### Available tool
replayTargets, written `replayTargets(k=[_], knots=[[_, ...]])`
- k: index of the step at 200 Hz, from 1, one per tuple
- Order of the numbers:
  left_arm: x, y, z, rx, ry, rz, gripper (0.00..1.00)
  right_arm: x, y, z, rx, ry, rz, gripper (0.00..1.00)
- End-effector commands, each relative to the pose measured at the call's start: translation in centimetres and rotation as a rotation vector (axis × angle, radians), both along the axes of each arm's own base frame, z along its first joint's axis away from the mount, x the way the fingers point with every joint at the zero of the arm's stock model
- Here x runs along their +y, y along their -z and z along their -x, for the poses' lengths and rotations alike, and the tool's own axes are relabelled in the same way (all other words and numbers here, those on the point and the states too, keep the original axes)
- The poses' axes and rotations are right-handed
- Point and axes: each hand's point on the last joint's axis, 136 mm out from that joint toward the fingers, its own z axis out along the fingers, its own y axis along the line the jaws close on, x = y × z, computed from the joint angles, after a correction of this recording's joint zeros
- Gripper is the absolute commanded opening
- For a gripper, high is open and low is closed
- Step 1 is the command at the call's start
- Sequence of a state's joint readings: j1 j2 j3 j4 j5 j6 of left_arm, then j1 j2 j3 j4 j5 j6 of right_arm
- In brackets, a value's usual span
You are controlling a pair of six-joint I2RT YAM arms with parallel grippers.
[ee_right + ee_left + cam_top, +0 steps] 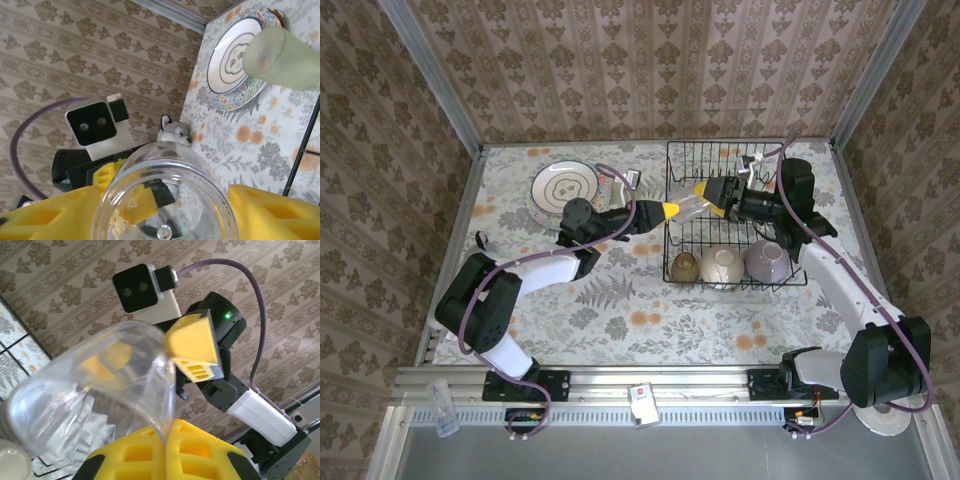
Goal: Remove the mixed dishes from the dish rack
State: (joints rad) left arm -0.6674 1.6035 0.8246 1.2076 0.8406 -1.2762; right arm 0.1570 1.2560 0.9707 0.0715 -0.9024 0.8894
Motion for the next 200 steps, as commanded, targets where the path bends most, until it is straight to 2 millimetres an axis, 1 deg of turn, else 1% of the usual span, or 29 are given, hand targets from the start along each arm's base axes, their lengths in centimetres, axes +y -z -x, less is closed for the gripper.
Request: replayTargets(k=[1, 38, 64, 90, 114, 137, 148, 151, 166, 169, 170, 173, 174, 175, 177, 178, 179, 200], knots=[[0.6, -3.5, 1.5, -0.105, -0.001, 0.080, 0.00, 0.2, -0.1, 0.8, -0.043, -0.020, 0.022, 0.99], [0.8, -2.9, 0.2, -0.083, -0.042, 0.069, 0.00, -1.5, 0.7, 1.2, -0.061, 0.085, 0.166, 1.00], [1.4, -2.8, -1.1, -0.070, -0.080, 0.054, 0.00, -3.1, 0.4, 1.9, -0.098, 0.172, 0.245, 1.00], [2.5, -3.0, -2.2, -0.081, -0.133, 0.019, 0.00, -4.4, 0.0, 2.7, -0.132, 0.233, 0.297, 1.00], [3.6, -2.7, -2.9, -0.101, -0.195, -0.079, 0.00, -5.2, 0.1, 3.4, -0.142, 0.267, 0.338, 1.00], [5.2, -1.6, -3.2, -0.143, -0.288, -0.275, 0.00, -5.8, 0.4, 3.9, -0.145, 0.286, 0.374, 1.00], [6.2, -1.1, -2.9, -0.167, -0.328, -0.380, 0.00, -6.0, 0.6, 4.0, -0.143, 0.290, 0.390, 1.00], [6.7, -1.1, -3.2, -0.176, -0.361, -0.413, 0.00, -6.0, 0.7, 4.1, -0.142, 0.290, 0.394, 1.00], [9.0, -0.2, -3.2, -0.199, -0.438, -0.587, 0.00, -6.2, 1.1, 4.2, -0.138, 0.294, 0.414, 1.00], [9.6, 0.5, -3.1, -0.175, -0.448, -0.640, 0.00, -6.2, 1.2, 4.2, -0.139, 0.293, 0.418, 1.00], [9.7, 0.1, -3.2, -0.200, -0.458, -0.641, 0.00, -6.2, 1.2, 4.2, -0.139, 0.293, 0.418, 1.00], [10.3, 0.8, -3.1, -0.178, -0.466, -0.694, 0.00, -6.3, 1.3, 4.3, -0.136, 0.292, 0.423, 1.00], [10.4, 0.4, -3.2, -0.201, -0.476, -0.696, 0.00, -6.3, 1.3, 4.3, -0.137, 0.292, 0.424, 1.00], [10.7, 1.0, -3.0, -0.178, -0.472, -0.725, 0.00, -6.3, 1.4, 4.3, -0.137, 0.292, 0.426, 1.00], [11.0, 1.0, -3.0, -0.179, -0.481, -0.748, 0.00, -6.3, 1.5, 4.3, -0.135, 0.292, 0.429, 1.00], [11.1, 0.7, -3.1, -0.202, -0.489, -0.750, 0.00, -6.3, 1.5, 4.3, -0.136, 0.293, 0.431, 1.00], [11.4, 1.1, -2.9, -0.182, -0.485, -0.774, 0.00, -6.3, 1.5, 4.3, -0.135, 0.292, 0.432, 1.00], [14.4, 2.1, -2.2, -0.210, -0.508, -0.994, 0.00, -6.3, 2.3, 4.5, -0.130, 0.287, 0.461, 1.00]])
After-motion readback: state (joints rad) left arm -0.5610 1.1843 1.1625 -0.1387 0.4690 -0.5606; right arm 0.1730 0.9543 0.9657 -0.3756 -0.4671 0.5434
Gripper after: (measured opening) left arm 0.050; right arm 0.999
